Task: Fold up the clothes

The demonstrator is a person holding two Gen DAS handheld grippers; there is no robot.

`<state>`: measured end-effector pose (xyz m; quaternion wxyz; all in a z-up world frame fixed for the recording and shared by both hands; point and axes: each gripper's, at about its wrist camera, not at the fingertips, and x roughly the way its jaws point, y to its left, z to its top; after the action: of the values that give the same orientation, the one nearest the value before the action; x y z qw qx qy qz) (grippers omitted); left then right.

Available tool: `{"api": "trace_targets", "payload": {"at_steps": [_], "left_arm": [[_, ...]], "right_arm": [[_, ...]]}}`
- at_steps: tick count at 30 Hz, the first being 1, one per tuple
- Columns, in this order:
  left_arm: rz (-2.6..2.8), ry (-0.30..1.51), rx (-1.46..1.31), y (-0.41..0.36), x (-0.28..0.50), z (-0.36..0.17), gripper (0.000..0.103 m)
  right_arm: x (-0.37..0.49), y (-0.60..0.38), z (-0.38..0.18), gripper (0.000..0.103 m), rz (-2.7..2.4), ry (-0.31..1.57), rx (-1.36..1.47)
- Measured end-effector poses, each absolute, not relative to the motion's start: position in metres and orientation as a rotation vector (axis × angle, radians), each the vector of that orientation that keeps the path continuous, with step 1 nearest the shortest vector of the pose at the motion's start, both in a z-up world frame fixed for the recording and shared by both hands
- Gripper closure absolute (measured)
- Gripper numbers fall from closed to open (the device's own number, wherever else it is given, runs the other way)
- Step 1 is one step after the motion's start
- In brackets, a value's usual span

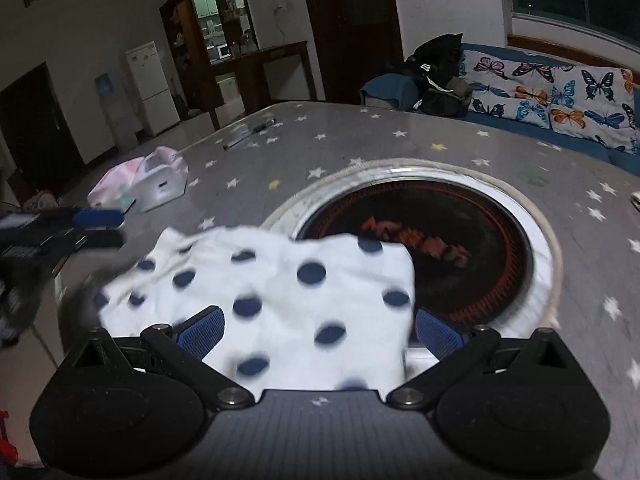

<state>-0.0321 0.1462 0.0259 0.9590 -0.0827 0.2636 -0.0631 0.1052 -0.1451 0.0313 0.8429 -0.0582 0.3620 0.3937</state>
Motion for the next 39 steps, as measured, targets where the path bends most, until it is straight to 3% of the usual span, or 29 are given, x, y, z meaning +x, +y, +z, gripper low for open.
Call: {"api": "trace_targets", "payload": {"at_steps": [17,25,39], "left_arm": [[-0.174,0.654,-0.122,0.124,-0.024,-0.008,0.020],[-0.122,0.636,-0.148,0.130,-0.025,0.001,0.000],[-0.113,0.671,-0.191,0.126,-0.015,0.000,0.000]], "right_arm": [[0.167,-0.086,-0.006,0.000,0.711,0.865,-0.142],[0.137,-0.105,0.022,0.000,0.736,0.739,-0.095],[0.082,-0.107,0.009,0.000,0.803,0.734,-0.153]]}}
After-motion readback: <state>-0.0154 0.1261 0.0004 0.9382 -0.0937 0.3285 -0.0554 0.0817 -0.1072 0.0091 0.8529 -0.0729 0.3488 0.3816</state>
